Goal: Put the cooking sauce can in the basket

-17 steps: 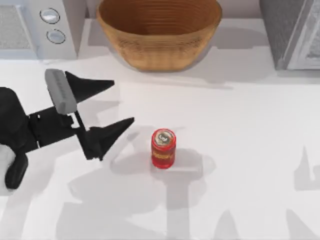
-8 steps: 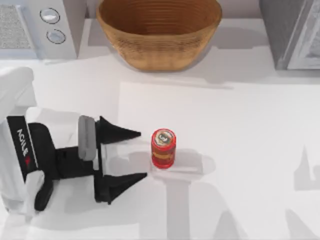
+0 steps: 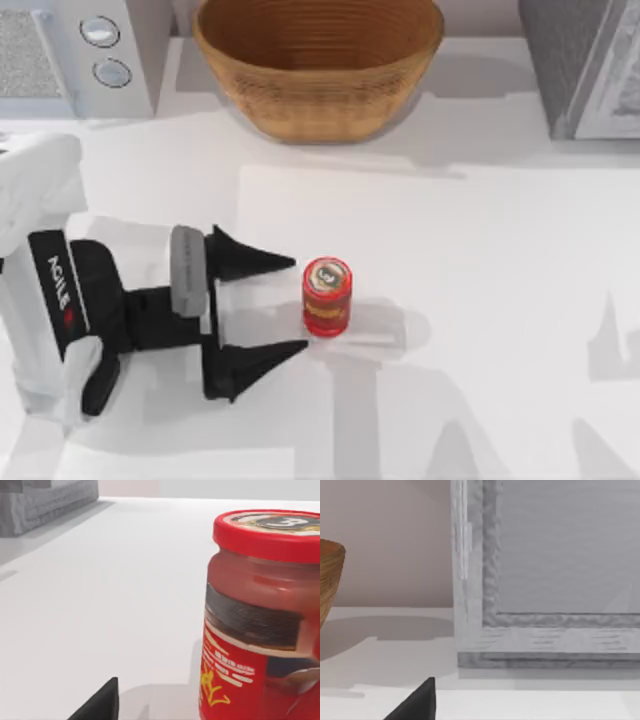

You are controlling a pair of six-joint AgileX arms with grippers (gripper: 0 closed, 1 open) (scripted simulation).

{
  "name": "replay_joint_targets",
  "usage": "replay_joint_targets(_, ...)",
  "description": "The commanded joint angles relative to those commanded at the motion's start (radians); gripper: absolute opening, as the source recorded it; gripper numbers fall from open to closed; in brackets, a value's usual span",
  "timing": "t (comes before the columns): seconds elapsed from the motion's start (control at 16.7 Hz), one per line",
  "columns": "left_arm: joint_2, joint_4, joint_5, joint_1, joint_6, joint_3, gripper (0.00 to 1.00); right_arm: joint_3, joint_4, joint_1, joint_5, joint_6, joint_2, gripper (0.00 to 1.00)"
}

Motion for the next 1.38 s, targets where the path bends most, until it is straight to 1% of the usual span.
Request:
replay_joint_targets(0.48,-0.014,-0.059,-0.149,-0.149,-0.02,0.063,1.0,0.0,0.0,0.0,0.0,0.0,0.0,1.0)
replay_joint_targets(0.6,-0.016,-0.067,-0.167,-0.168,-0.021,0.07,1.0,0.0,0.0,0.0,0.0,0.0,0.0,1.0)
replay_joint_targets(0.84,-0.016,-0.067,-0.169,-0.169,-0.021,0.071,1.0,0.0,0.0,0.0,0.0,0.0,0.0,1.0)
replay_joint_targets(1.38,-0.016,-0.067,-0.169,-0.169,-0.021,0.071,0.32,0.0,0.0,0.0,0.0,0.0,0.0,1.0)
